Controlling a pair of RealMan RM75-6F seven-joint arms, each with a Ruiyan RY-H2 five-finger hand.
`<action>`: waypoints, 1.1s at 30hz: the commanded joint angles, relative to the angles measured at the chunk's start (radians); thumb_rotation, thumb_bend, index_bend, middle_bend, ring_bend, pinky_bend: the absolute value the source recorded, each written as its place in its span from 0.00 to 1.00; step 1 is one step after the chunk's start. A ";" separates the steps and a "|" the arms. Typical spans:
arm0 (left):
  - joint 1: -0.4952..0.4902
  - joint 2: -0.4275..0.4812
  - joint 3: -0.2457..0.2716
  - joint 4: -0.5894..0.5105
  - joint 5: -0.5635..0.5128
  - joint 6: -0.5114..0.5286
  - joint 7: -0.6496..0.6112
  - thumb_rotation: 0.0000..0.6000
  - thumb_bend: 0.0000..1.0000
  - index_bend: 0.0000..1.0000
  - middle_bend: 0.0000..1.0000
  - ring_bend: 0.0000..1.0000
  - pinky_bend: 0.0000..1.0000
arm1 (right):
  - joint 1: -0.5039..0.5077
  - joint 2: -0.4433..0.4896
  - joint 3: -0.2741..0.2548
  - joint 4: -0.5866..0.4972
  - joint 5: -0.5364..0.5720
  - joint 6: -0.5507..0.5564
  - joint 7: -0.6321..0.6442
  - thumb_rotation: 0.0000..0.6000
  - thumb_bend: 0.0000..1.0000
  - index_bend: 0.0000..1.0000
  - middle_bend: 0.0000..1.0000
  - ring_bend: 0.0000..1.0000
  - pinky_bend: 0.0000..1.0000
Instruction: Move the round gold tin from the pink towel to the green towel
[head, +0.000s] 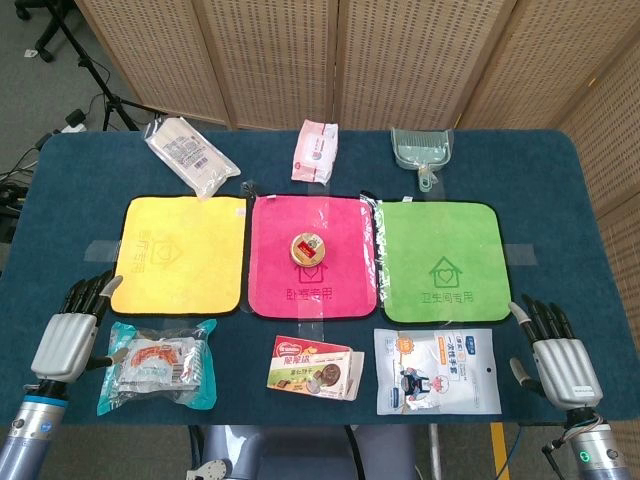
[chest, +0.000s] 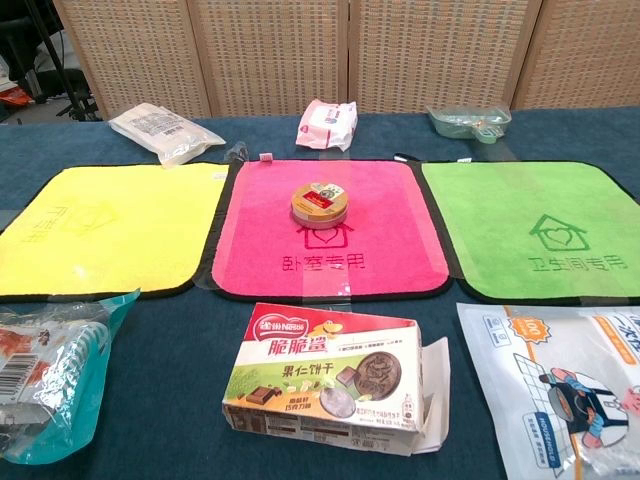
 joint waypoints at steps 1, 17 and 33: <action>-0.002 0.007 0.000 0.005 0.005 -0.002 -0.016 1.00 0.13 0.04 0.00 0.00 0.00 | 0.004 -0.006 0.003 0.001 0.008 -0.007 -0.011 1.00 0.41 0.02 0.00 0.00 0.00; 0.005 0.014 0.004 -0.013 0.005 0.006 0.006 1.00 0.14 0.04 0.00 0.00 0.00 | 0.008 -0.016 0.004 0.017 0.019 -0.017 -0.024 1.00 0.41 0.02 0.00 0.00 0.00; 0.000 0.017 -0.009 -0.006 -0.037 -0.014 0.003 1.00 0.15 0.04 0.00 0.00 0.00 | 0.111 -0.044 0.063 0.009 0.029 -0.111 -0.152 1.00 0.41 0.02 0.00 0.00 0.00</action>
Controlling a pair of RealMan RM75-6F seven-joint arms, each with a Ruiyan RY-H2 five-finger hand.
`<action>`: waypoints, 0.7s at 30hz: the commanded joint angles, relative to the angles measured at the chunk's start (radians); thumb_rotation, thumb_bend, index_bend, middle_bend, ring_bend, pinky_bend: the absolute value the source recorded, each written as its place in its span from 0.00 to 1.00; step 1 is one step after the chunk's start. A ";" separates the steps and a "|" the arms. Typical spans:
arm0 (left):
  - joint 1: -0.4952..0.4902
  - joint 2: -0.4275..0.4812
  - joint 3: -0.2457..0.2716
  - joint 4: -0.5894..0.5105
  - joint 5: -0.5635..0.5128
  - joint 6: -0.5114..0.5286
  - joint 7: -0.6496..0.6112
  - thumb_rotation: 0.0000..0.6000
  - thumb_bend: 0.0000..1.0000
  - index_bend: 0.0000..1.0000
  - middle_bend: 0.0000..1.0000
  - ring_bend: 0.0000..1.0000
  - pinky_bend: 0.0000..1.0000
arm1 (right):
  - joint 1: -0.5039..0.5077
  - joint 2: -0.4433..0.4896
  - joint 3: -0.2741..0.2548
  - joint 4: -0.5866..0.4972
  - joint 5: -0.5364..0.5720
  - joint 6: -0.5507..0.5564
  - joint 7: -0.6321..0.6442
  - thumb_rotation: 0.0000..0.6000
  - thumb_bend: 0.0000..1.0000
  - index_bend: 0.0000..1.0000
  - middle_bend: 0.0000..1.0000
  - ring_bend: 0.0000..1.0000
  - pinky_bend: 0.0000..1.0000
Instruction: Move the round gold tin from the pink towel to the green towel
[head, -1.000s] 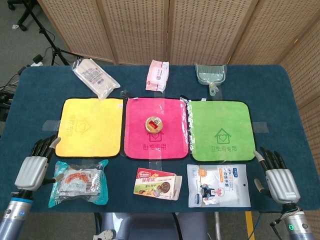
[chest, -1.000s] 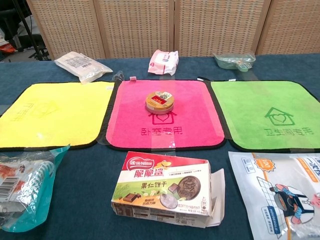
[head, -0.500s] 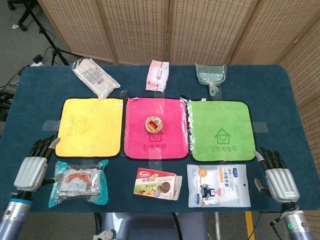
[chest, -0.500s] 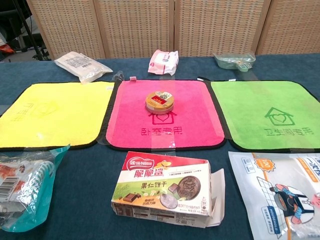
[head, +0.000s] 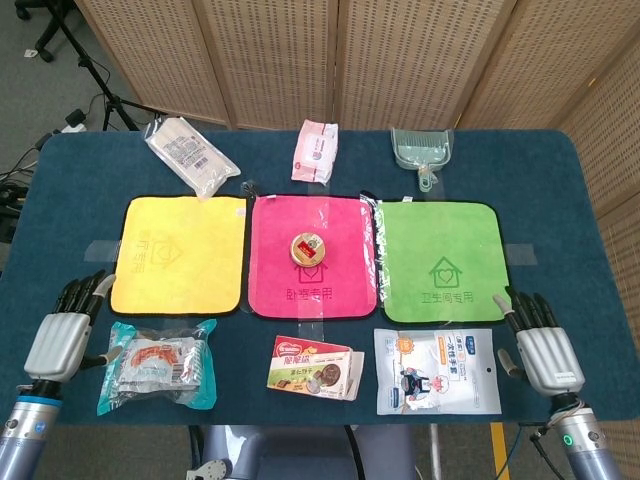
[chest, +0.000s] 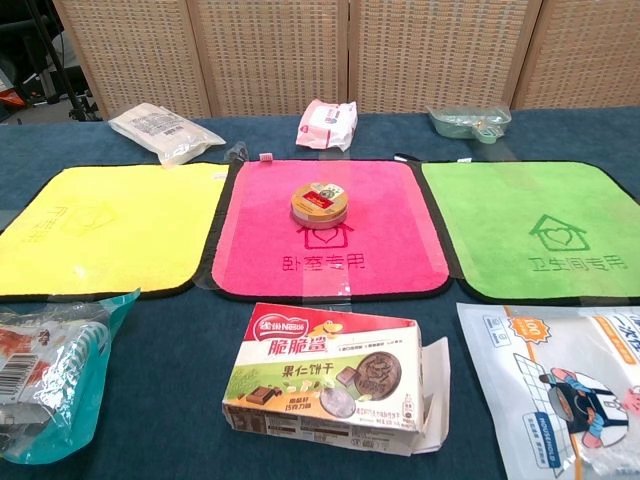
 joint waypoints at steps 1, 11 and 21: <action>-0.005 -0.002 -0.003 0.006 -0.011 -0.012 -0.003 1.00 0.15 0.04 0.00 0.00 0.00 | 0.066 -0.004 0.043 -0.023 0.005 -0.054 -0.094 1.00 0.41 0.02 0.00 0.00 0.00; -0.026 -0.015 -0.007 0.028 -0.040 -0.061 -0.012 1.00 0.15 0.04 0.00 0.00 0.00 | 0.289 -0.033 0.174 -0.055 0.075 -0.250 -0.393 1.00 0.41 0.01 0.00 0.00 0.00; -0.036 -0.018 -0.024 0.056 -0.073 -0.081 -0.043 1.00 0.15 0.04 0.00 0.00 0.00 | 0.494 -0.119 0.241 -0.033 0.218 -0.425 -0.654 1.00 0.41 0.03 0.00 0.00 0.00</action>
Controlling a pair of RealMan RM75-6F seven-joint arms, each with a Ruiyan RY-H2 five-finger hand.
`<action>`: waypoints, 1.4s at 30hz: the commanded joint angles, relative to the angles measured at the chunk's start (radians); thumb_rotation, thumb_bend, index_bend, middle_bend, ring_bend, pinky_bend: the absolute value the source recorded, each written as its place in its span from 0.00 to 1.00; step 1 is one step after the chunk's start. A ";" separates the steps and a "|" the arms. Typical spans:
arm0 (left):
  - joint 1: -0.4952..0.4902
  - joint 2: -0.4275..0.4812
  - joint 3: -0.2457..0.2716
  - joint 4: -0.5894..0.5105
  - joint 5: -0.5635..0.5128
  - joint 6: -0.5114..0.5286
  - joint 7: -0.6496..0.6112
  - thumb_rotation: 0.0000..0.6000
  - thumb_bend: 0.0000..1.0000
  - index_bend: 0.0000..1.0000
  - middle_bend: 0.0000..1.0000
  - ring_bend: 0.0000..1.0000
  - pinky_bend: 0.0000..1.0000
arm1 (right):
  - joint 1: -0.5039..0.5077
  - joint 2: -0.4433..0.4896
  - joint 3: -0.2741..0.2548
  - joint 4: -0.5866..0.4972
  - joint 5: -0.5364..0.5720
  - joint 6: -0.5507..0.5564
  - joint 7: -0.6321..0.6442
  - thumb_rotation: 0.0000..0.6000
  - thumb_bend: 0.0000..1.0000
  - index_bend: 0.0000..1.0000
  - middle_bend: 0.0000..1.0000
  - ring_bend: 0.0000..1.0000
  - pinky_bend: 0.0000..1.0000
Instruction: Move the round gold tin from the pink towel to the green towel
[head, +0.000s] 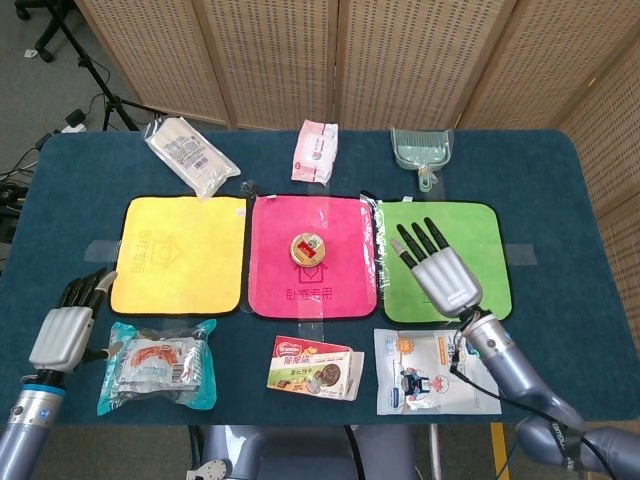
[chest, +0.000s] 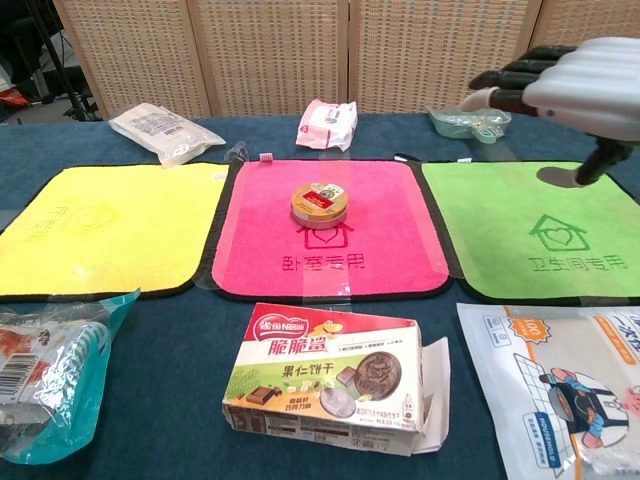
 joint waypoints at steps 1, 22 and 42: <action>-0.003 0.000 -0.001 0.005 -0.002 -0.005 -0.007 1.00 0.15 0.04 0.00 0.00 0.00 | 0.085 -0.051 0.027 0.017 0.075 -0.076 -0.109 1.00 0.41 0.03 0.00 0.00 0.00; -0.023 -0.005 -0.008 0.044 -0.031 -0.053 -0.059 1.00 0.15 0.04 0.00 0.00 0.00 | 0.377 -0.316 0.012 0.210 0.340 -0.182 -0.306 1.00 0.62 0.08 0.00 0.00 0.00; -0.044 -0.027 -0.008 0.072 -0.069 -0.095 -0.048 1.00 0.16 0.04 0.00 0.00 0.00 | 0.508 -0.489 -0.036 0.416 0.406 -0.191 -0.205 1.00 0.65 0.08 0.00 0.00 0.00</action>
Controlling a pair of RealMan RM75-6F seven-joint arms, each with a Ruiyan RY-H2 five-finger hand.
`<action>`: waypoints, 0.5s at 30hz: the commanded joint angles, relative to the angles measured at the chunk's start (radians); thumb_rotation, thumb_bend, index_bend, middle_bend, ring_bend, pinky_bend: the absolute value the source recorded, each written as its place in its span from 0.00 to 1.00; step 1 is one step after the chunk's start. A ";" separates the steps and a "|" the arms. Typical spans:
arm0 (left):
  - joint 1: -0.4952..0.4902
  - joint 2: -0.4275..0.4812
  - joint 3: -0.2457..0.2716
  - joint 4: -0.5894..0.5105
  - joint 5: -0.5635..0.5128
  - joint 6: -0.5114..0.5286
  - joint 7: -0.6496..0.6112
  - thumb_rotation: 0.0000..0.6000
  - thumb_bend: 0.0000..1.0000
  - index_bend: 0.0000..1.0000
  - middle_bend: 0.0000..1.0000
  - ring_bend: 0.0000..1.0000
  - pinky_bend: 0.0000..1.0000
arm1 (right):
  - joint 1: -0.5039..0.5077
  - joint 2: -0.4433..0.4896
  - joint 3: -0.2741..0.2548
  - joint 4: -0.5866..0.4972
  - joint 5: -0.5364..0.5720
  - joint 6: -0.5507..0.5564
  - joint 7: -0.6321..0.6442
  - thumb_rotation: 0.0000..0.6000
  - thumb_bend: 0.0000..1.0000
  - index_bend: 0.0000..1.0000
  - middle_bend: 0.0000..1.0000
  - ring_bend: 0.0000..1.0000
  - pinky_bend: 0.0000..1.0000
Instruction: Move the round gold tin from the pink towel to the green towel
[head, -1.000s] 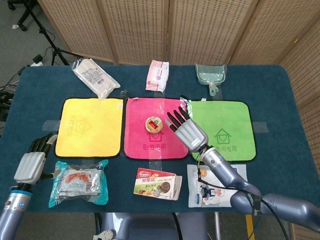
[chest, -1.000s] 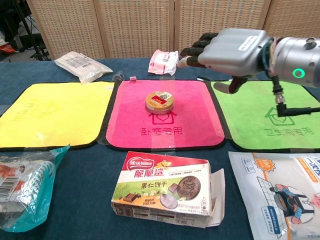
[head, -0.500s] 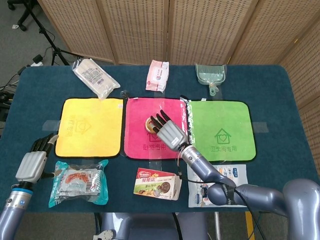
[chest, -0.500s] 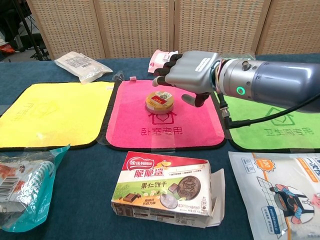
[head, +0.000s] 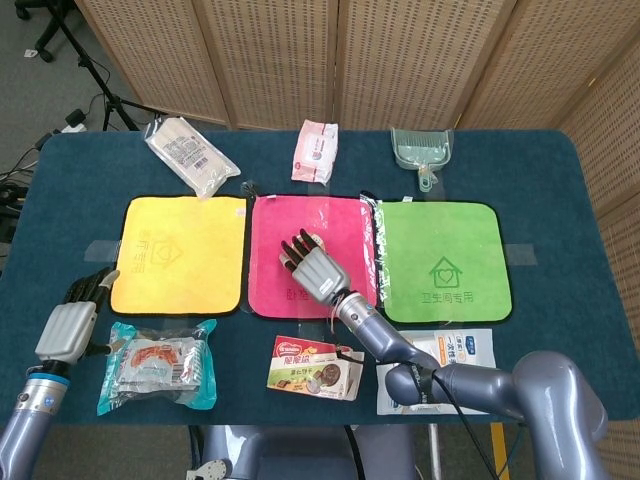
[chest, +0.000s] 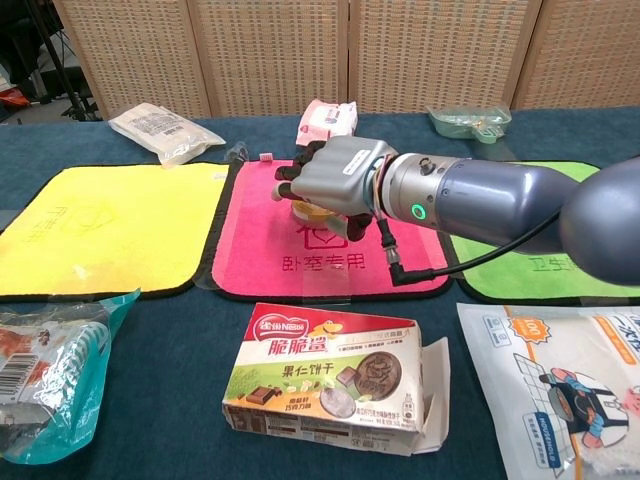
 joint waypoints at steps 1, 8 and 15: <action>-0.002 -0.002 0.000 0.003 -0.003 -0.004 0.001 1.00 0.16 0.04 0.00 0.00 0.00 | 0.011 -0.006 -0.006 0.006 0.007 0.005 0.005 1.00 0.65 0.08 0.00 0.00 0.00; -0.005 -0.005 0.003 0.007 -0.001 -0.007 0.002 1.00 0.15 0.04 0.00 0.00 0.00 | 0.035 -0.019 -0.021 0.022 0.028 0.006 0.016 1.00 0.65 0.08 0.00 0.00 0.00; -0.007 -0.006 0.003 0.010 -0.004 -0.007 -0.001 1.00 0.16 0.04 0.00 0.00 0.00 | 0.056 -0.029 -0.035 0.047 0.050 0.004 0.027 1.00 0.65 0.08 0.00 0.00 0.00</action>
